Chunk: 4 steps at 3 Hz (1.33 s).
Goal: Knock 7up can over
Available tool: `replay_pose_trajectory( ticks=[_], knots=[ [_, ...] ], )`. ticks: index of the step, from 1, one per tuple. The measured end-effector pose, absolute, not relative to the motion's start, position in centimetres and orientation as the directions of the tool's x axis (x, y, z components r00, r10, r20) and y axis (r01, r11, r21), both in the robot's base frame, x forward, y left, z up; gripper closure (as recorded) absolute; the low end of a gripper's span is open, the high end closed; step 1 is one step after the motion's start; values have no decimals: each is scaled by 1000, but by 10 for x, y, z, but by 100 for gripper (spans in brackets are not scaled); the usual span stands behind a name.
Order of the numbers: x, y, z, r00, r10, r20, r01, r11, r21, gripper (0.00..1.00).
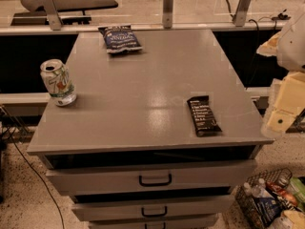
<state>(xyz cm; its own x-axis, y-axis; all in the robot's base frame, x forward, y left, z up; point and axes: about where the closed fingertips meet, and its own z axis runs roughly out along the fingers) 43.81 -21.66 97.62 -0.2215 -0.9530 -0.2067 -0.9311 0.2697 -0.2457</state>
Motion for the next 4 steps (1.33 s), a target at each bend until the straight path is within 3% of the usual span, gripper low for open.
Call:
replay_pose_trajectory(
  ticks=[1,2,4],
  knots=[
    [438,-217,976,-221,-953,-207,-931,270,-246,0],
    [462,-173,957,-185,-938,-294,-943,254,-216,0],
    [527,-32,930,-53,-798,-600,-974,174,-145,0]
  ],
)
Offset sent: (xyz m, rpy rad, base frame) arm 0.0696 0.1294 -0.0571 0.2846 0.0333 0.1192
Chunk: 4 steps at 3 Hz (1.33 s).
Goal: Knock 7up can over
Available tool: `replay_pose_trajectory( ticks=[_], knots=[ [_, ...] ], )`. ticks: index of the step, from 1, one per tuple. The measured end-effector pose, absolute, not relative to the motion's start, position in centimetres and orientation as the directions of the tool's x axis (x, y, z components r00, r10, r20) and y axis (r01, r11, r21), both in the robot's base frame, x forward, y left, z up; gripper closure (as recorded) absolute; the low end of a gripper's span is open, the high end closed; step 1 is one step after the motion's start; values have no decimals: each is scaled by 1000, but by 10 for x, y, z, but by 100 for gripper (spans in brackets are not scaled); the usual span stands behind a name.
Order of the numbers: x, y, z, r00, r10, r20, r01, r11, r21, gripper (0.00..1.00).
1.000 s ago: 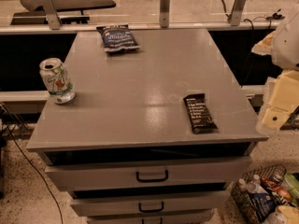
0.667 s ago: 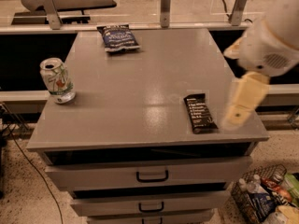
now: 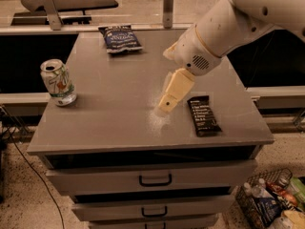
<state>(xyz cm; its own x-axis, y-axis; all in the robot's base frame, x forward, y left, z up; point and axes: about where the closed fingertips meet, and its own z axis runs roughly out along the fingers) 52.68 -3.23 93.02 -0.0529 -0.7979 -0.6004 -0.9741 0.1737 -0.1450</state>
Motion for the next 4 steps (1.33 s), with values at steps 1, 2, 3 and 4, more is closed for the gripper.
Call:
replay_pose_trajectory(
  ticks=[1,2,3,4],
  knots=[
    [527,-32,930,-53,-798,-600,-974,174,-145,0],
    [536,-10,929,-30,-764,-645,-972,173,-160,0],
    [559,47,935,40,-667,-744,-969,155,-192,0],
    [584,105,935,105,-553,-826,-967,136,-214,0]
  ],
)
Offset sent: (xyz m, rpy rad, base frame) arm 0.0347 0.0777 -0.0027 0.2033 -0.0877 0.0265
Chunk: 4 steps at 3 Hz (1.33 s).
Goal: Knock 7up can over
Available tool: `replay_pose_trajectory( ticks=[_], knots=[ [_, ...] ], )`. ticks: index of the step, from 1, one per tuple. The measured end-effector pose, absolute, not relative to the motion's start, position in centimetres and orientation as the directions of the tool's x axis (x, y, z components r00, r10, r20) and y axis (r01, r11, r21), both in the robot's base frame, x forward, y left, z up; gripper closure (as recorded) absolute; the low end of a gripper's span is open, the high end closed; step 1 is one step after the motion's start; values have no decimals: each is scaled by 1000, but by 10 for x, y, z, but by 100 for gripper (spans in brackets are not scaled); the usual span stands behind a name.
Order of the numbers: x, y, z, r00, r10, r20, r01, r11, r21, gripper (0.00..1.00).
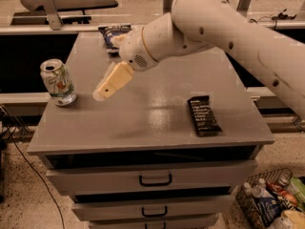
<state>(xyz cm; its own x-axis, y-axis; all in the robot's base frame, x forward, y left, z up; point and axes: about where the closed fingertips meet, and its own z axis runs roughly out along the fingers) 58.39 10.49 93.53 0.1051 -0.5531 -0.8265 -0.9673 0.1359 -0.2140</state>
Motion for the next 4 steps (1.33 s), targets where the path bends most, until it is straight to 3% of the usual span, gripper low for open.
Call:
replay_pose_trajectory(
  ticks=[2,4],
  knots=[
    [612,177,923,105,-364,-925,-981,117,-157,0],
    [612,226,902,66,-256,-964,-993,78,-89,0]
  ],
)
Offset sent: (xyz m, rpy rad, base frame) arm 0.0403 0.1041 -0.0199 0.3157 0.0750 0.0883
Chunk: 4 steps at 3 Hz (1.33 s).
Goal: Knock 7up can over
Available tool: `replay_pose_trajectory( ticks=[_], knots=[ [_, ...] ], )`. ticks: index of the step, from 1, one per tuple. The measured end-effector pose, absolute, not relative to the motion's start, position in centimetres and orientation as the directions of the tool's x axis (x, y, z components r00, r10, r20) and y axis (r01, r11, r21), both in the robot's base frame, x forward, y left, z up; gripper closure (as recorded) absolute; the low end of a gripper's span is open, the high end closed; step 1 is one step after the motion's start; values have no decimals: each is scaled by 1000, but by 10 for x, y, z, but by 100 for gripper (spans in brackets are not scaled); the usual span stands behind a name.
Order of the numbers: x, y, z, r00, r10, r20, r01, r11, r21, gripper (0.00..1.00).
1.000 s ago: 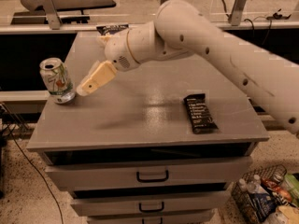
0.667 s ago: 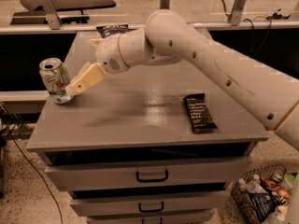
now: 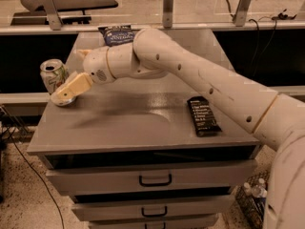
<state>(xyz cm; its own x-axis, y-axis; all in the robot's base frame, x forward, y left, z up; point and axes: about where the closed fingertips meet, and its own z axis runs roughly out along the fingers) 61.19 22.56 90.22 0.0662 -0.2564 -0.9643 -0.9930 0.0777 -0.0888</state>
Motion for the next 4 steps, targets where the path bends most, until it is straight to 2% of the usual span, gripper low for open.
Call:
replay_pose_trajectory(
  ticks=[1,2,4],
  knots=[
    [614,250,891,43,-207,-977,-996,70,-58,3],
    [616,261,882,30,-187,-982,-997,68,-43,24],
    [625,243,883,16,-179,-984,-993,115,-37,71]
  ],
)
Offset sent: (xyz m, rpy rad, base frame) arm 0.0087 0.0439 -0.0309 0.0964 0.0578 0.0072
